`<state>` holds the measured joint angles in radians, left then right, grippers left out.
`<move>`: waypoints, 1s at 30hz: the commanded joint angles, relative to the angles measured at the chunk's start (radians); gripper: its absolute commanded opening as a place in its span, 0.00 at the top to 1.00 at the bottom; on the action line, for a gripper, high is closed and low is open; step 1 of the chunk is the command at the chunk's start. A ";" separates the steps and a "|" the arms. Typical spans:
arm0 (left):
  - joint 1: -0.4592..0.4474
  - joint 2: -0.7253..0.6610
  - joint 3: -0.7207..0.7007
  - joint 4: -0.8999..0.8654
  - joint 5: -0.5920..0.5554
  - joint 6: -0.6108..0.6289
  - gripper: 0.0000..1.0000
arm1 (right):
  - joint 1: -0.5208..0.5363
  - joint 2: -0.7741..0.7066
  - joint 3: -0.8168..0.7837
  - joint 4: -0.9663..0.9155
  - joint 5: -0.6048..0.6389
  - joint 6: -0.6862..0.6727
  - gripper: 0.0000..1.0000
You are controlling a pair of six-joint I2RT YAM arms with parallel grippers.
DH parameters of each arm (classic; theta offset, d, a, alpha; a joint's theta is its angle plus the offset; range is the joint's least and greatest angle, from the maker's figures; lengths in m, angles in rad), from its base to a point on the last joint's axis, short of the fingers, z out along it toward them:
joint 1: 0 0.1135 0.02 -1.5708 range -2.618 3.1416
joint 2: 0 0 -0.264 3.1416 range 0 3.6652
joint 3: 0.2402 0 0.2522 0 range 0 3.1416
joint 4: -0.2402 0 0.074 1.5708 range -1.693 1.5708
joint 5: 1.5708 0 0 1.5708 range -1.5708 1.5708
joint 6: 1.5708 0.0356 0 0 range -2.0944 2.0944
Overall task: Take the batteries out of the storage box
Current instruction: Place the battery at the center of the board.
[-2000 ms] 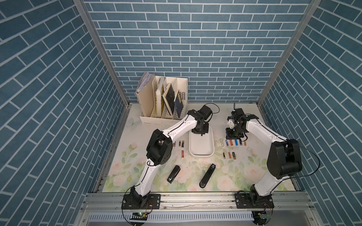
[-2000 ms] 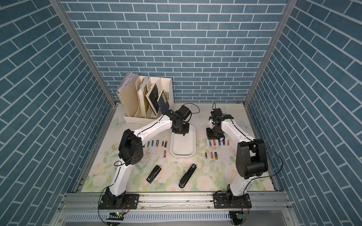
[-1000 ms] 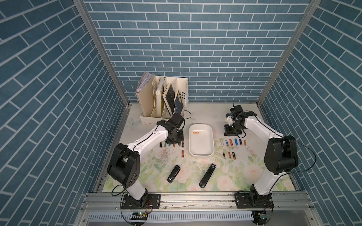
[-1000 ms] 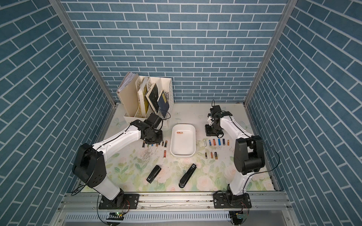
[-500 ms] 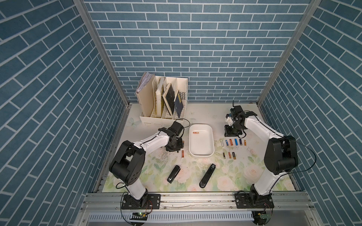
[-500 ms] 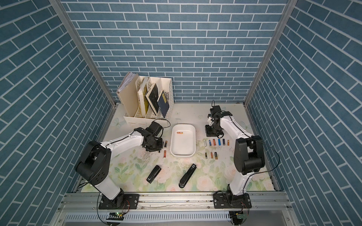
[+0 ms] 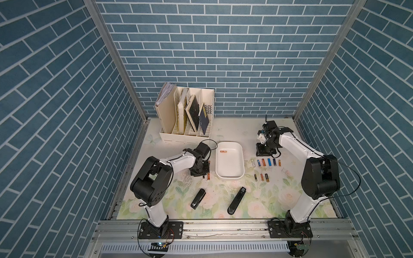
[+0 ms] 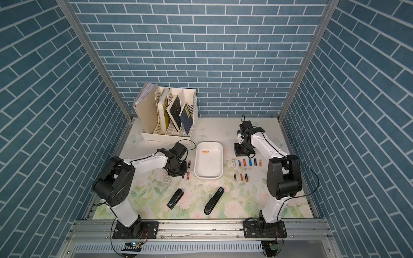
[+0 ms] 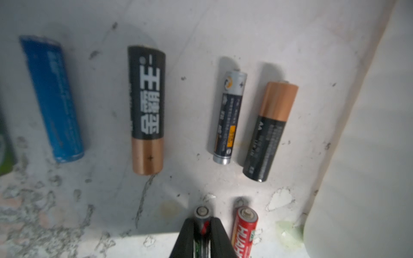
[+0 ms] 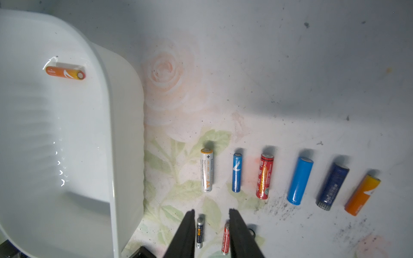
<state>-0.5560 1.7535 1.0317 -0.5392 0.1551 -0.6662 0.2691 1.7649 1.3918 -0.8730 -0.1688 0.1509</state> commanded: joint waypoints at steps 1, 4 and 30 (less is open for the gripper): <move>-0.005 0.020 -0.020 -0.001 -0.002 -0.001 0.81 | -0.002 0.004 -0.010 -0.021 0.014 -0.025 0.71; -0.006 0.018 -0.030 -0.008 -0.014 -0.001 0.80 | -0.002 0.004 -0.012 -0.020 0.014 -0.025 0.71; -0.012 0.004 -0.021 -0.051 -0.026 0.021 0.81 | -0.002 0.004 -0.021 -0.013 0.009 -0.022 0.70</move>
<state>-0.5625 1.7489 1.0222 -0.5289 0.1463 -0.6586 0.2691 1.7649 1.3796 -0.8730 -0.1688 0.1505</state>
